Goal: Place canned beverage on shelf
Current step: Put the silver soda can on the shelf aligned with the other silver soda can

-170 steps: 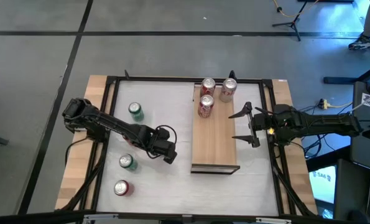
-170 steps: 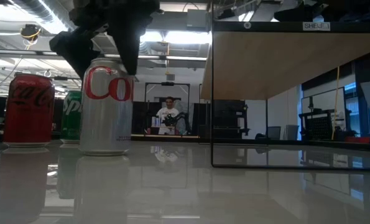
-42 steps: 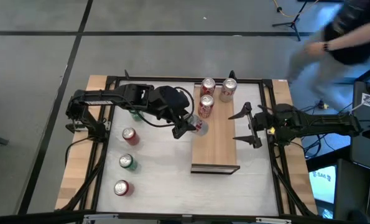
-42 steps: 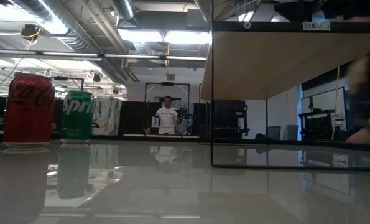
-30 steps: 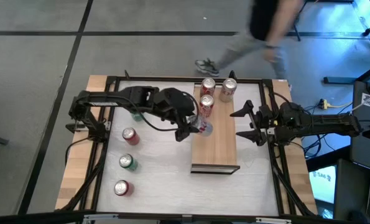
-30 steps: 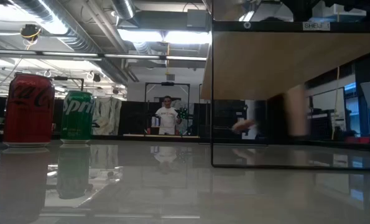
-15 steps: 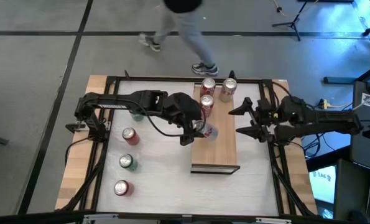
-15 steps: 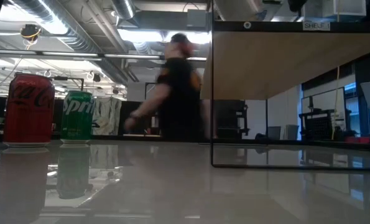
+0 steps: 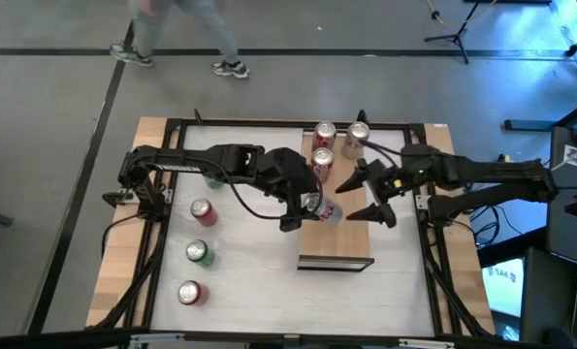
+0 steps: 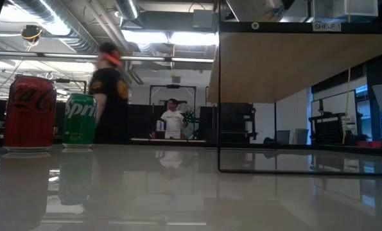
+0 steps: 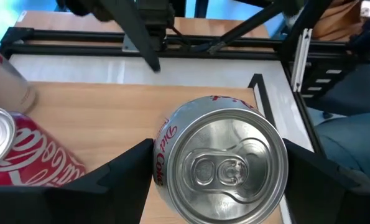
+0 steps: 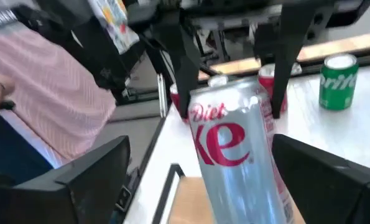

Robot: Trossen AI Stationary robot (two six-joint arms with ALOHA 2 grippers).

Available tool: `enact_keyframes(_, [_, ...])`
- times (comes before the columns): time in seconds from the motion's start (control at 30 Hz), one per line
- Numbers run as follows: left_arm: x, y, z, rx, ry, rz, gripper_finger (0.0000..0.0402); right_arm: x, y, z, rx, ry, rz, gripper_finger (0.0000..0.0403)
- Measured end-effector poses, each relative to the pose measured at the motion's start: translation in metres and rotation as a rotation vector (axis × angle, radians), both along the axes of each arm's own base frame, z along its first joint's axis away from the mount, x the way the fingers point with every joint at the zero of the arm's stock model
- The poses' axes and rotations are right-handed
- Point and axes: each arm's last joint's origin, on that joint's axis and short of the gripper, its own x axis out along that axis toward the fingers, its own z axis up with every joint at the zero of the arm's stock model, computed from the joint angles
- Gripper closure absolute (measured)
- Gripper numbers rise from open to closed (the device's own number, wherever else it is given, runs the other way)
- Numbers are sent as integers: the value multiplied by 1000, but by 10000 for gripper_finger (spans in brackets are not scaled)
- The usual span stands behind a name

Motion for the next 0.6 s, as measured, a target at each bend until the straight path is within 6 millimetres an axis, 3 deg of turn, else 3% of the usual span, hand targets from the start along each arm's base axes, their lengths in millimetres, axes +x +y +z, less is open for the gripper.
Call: enact_keyframes(0.6, [0, -1, 0, 1, -2, -5, 118, 31, 0, -23, -133, 72, 31, 17])
